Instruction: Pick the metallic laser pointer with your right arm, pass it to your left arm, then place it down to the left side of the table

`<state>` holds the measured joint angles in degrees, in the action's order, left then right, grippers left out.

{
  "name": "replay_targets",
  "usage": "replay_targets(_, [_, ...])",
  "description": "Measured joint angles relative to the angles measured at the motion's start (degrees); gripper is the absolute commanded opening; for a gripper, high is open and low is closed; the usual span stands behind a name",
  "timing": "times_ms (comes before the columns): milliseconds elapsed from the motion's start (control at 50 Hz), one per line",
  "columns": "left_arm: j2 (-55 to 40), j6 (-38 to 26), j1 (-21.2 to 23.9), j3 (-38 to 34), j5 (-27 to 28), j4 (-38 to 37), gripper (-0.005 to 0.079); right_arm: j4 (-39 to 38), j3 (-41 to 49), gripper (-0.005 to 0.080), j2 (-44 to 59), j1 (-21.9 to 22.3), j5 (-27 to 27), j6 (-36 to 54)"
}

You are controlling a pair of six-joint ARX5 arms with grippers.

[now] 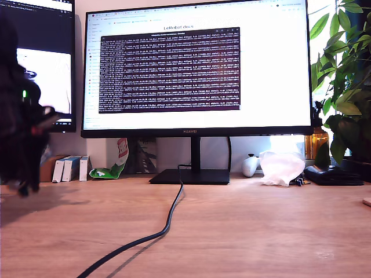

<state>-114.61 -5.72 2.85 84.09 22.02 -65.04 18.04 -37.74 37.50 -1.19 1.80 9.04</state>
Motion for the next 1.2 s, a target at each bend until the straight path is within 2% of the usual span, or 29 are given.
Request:
replay_targets(220, [-0.4, -0.4, 0.0, 0.0, -0.1, -2.1, -0.0022, -0.1, 0.0, -0.0008, 0.0, 0.0, -2.8, 0.0])
replay_targets(420, [-0.4, -0.5, 0.0, 0.0, -1.2, -2.4, -0.0021, -0.5, 0.0, -0.0008, 0.0, 0.0, -3.1, 0.0])
replay_targets(640, [-0.4, -0.5, 0.0, 0.0, -3.1, -0.5, 0.0118, -1.0, 0.0, -0.0008, 0.0, 0.0, -4.6, 0.0])
replay_targets(860, [-0.4, -0.5, 0.0, 0.0, -3.1, 0.6, 0.0136, -1.5, 0.0, -0.0008, 0.0, 0.0, -4.7, 0.0])
replay_targets(960, [-0.4, -0.5, 0.0, 0.0, -3.2, 0.6, 0.0193, -1.8, 0.0, -0.0008, 0.0, 0.0, -4.7, 0.0])
replay_targets(1200, [-0.4, -0.5, 0.0, 0.0, -3.2, 0.6, 0.0194, -1.8, 0.0, -0.0008, 0.0, -0.8, -4.7, 0.0])
